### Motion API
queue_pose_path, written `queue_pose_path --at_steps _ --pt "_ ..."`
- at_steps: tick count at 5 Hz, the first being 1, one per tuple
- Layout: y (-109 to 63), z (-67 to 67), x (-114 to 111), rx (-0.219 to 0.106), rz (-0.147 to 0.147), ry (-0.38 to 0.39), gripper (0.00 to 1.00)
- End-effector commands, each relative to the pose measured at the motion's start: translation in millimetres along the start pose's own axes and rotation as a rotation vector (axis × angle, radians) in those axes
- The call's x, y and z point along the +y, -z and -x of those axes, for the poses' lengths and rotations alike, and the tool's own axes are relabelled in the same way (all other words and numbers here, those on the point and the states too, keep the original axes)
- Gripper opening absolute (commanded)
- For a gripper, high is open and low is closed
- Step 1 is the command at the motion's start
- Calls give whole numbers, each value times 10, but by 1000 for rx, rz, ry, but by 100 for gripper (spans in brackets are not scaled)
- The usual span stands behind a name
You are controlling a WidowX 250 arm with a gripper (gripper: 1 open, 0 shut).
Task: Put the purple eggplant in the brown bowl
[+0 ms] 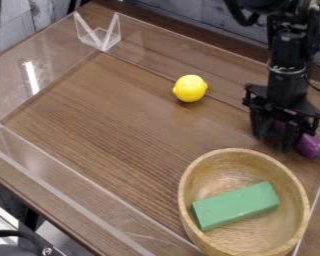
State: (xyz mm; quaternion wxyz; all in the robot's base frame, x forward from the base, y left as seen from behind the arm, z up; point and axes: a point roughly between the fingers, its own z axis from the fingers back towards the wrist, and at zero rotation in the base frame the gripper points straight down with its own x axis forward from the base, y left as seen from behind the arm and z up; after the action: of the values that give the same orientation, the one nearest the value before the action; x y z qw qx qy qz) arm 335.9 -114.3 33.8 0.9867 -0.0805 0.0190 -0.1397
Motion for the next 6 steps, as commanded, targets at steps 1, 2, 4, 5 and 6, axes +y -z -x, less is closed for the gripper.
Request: queue_pose_path --at_steps 1,2,4,5,6 --pt "-282 -149 -64 -90 -8 5 0" --pt "-316 -147 -71 -95 -10 -2 100" --pt "-411 -160 -87 -111 -14 -14 0" --pt "-474 -174 -98 -122 -14 -19 0" --pt "-502 -168 -105 -126 -15 -24 100"
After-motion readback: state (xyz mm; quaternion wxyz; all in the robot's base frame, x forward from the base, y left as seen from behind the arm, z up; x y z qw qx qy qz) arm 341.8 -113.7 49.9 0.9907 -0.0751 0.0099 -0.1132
